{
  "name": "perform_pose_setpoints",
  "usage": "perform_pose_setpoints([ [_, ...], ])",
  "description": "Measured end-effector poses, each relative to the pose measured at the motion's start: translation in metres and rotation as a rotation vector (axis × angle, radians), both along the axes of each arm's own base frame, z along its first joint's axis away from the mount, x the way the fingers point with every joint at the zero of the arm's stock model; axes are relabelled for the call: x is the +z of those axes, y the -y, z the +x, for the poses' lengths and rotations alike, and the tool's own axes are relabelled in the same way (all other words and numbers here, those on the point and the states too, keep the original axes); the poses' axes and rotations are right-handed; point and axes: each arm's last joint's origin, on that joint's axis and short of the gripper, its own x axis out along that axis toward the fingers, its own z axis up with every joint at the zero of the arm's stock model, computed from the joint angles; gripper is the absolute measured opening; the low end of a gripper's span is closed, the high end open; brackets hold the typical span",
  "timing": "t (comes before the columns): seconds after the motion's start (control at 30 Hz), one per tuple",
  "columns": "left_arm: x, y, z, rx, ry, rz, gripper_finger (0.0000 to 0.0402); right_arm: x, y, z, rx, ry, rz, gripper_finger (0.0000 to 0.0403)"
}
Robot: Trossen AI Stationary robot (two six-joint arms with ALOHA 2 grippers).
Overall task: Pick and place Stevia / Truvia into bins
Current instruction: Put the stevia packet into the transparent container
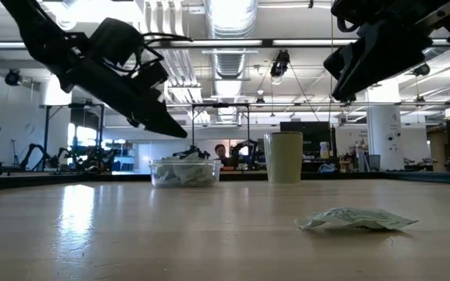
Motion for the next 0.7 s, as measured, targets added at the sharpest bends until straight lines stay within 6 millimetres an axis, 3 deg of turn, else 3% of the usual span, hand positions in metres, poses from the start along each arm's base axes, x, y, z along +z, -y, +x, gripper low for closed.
perform_pose_setpoints([
  [0.23,0.016,0.023,-0.004,-0.128,0.045,-0.01,0.0146,-0.018,-0.019,0.004,0.241,0.078,0.123,0.007],
  [0.5,0.028,0.047,-0.008,-0.224,0.081,-0.006,0.0146,-0.047,-0.044,0.021,0.317,0.102,0.113,0.0084],
  [0.7,0.032,0.057,-0.01,-0.262,0.101,-0.004,0.0146,-0.071,-0.047,0.033,0.306,0.102,0.096,0.0109],
])
